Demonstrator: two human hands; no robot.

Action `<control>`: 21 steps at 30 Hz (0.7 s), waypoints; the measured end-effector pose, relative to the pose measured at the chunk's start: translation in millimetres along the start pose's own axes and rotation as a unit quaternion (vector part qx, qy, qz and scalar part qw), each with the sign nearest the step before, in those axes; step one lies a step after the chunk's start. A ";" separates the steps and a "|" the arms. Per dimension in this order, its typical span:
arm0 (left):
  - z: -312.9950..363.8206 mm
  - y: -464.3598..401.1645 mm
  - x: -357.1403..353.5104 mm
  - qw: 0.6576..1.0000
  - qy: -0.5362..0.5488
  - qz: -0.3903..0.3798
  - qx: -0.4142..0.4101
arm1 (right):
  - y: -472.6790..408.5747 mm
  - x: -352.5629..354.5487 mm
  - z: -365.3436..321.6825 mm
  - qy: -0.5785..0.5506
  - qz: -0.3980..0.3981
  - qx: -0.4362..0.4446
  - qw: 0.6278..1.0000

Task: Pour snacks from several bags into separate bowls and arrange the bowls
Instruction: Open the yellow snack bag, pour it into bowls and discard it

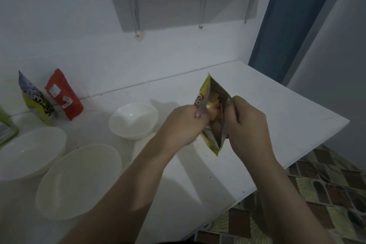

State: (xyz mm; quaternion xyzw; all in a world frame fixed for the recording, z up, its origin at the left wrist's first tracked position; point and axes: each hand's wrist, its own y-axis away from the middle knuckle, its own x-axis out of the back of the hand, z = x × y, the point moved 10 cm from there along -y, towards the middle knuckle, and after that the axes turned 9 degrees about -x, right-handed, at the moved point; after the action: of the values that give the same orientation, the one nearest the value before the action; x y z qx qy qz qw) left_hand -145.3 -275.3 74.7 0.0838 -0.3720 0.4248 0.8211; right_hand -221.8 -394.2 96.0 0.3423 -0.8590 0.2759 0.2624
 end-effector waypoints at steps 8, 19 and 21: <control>-37.6 2.4 -6.3 0.968 0.215 0.042 0.122 | -6.2 2.7 42.6 -0.109 0.016 -0.093 0.990; -23.0 3.9 -41.1 0.910 0.383 -0.052 0.147 | -2.6 -9.0 44.2 -0.123 -0.070 -0.116 0.983; -23.9 3.6 -41.3 0.907 0.392 -0.034 0.152 | 3.8 -26.8 48.7 -0.107 -0.185 -0.144 0.966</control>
State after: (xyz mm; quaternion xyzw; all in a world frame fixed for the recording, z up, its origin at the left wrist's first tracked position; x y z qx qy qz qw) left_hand -150.1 -288.5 28.9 0.0472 0.0517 0.4466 0.8920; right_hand -220.5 -411.8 43.2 0.4815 -0.8344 0.0576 0.2618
